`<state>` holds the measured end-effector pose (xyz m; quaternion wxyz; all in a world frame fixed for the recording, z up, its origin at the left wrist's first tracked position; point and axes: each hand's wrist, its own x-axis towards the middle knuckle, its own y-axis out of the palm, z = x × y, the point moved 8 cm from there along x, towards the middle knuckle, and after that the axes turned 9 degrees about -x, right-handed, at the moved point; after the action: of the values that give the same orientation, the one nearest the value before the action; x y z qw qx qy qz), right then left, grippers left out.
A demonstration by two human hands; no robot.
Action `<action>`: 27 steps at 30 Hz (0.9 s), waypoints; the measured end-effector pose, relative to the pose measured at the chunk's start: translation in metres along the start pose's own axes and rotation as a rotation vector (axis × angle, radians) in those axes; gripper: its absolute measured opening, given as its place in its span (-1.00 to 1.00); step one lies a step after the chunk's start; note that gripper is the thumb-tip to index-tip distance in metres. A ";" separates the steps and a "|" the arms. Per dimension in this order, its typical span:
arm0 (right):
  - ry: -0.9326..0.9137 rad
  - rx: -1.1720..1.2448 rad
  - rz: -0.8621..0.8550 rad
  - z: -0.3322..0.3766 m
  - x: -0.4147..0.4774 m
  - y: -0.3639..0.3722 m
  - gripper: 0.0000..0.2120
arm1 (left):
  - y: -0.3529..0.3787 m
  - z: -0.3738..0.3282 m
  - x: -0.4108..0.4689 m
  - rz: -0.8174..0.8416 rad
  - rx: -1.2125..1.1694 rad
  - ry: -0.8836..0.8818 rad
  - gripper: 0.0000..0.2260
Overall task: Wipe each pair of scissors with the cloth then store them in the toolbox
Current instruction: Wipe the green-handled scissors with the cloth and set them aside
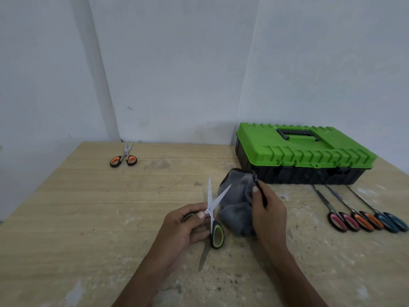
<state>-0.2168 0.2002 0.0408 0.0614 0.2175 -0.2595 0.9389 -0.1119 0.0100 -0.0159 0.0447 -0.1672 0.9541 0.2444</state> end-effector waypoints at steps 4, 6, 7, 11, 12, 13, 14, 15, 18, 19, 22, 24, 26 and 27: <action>-0.256 0.006 0.095 0.036 -0.034 0.009 -0.73 | 0.002 0.000 0.002 0.002 -0.008 -0.003 -0.77; -0.471 -0.179 0.216 0.049 -0.053 0.032 -0.67 | 0.000 0.000 0.002 -0.010 -0.023 0.000 -0.77; -0.545 -0.248 0.249 0.049 -0.056 0.041 -0.66 | -0.002 0.000 0.002 -0.022 -0.033 0.002 -0.77; -0.429 -0.317 0.144 0.026 -0.027 0.040 -0.64 | -0.002 0.000 0.001 -0.002 -0.002 0.009 -0.77; -0.396 -0.336 0.124 0.023 -0.023 0.038 -0.64 | -0.001 0.001 0.001 0.000 0.004 0.009 -0.78; -0.410 -0.352 0.127 0.024 -0.026 0.037 -0.63 | -0.001 0.001 0.002 -0.004 0.000 0.010 -0.78; -0.464 -0.362 0.148 0.029 -0.032 0.040 -0.63 | -0.002 0.001 0.003 -0.014 -0.017 0.012 -0.78; -0.532 -0.375 0.183 0.033 -0.040 0.043 -0.63 | -0.003 0.000 0.004 -0.026 -0.036 0.013 -0.78; -0.529 -0.402 0.217 0.027 -0.039 0.044 -0.62 | -0.005 -0.002 0.003 -0.024 -0.016 0.018 -0.78; -0.456 -0.364 0.192 0.021 -0.028 0.040 -0.64 | -0.005 -0.002 0.002 -0.017 0.007 0.016 -0.79; -0.110 -0.096 0.109 0.002 -0.003 0.021 -0.80 | -0.005 -0.001 0.001 -0.019 0.042 0.017 -0.78; 0.034 0.091 0.041 -0.002 -0.001 0.006 -0.81 | -0.006 -0.003 0.002 -0.040 0.051 0.027 -0.79; 0.083 0.296 0.013 0.003 -0.004 -0.005 -0.79 | -0.006 -0.004 0.003 -0.054 0.037 0.030 -0.79; 0.111 0.399 0.024 0.004 -0.006 -0.005 -0.80 | -0.006 -0.004 0.004 -0.057 0.031 0.028 -0.79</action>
<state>-0.2090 0.2027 0.0438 0.0203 0.1702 -0.0670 0.9829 -0.1134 0.0021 -0.0160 0.0409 -0.1968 0.9532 0.2259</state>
